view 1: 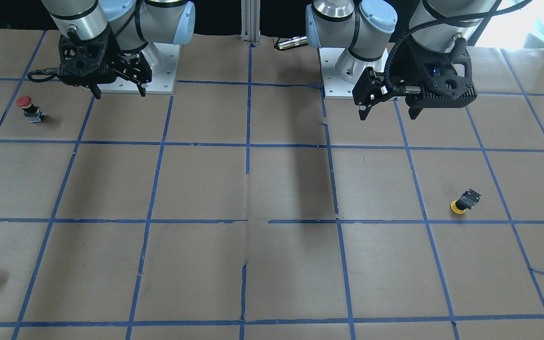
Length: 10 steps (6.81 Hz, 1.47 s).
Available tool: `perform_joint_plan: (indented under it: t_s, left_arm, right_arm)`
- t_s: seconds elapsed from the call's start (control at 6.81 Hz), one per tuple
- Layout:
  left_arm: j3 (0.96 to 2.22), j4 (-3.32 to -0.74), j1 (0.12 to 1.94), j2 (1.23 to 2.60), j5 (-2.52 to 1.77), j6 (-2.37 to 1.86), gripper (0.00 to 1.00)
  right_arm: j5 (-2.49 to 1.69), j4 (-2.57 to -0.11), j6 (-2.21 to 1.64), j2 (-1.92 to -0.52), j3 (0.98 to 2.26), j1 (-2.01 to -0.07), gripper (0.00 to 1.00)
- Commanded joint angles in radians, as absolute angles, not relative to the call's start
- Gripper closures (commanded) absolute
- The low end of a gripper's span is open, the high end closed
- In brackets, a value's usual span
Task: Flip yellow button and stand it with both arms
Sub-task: 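Move the left gripper down over the yellow button lying on its side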
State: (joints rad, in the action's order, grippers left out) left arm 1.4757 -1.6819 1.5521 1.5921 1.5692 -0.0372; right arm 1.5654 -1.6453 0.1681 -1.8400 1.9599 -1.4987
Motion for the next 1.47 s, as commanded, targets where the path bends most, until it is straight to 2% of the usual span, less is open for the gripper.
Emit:
perform_joint_plan:
  t_s: [0.0,0.29,0.73,0.88,1.32]
  left_arm:
    - [1.486,-1.684,1.552,1.588,1.575,-0.034,0.00]
    - [1.514,-1.678,1.507,1.589,1.577,0.184,0.00]
    - [1.642,-1.581,1.257,1.624,1.577,0.571,0.00]
    - [1.705,-1.448,1.202,1.631,1.578,0.674,0.00]
    - [1.843,-1.137,1.004,1.782,1.575,1.060,0.00]
  right_arm:
    - [1.569,-1.640,0.167,-1.841,1.954,-1.493,0.00]
    - [1.559,-1.644,0.141,-1.838,1.950,-1.485,0.00]
    - [1.554,-1.644,0.143,-1.841,1.953,-1.474,0.00]
    - [1.557,-1.643,0.147,-1.841,1.954,-1.474,0.00]
    - [1.555,-1.641,0.140,-1.847,1.954,-1.477,0.00]
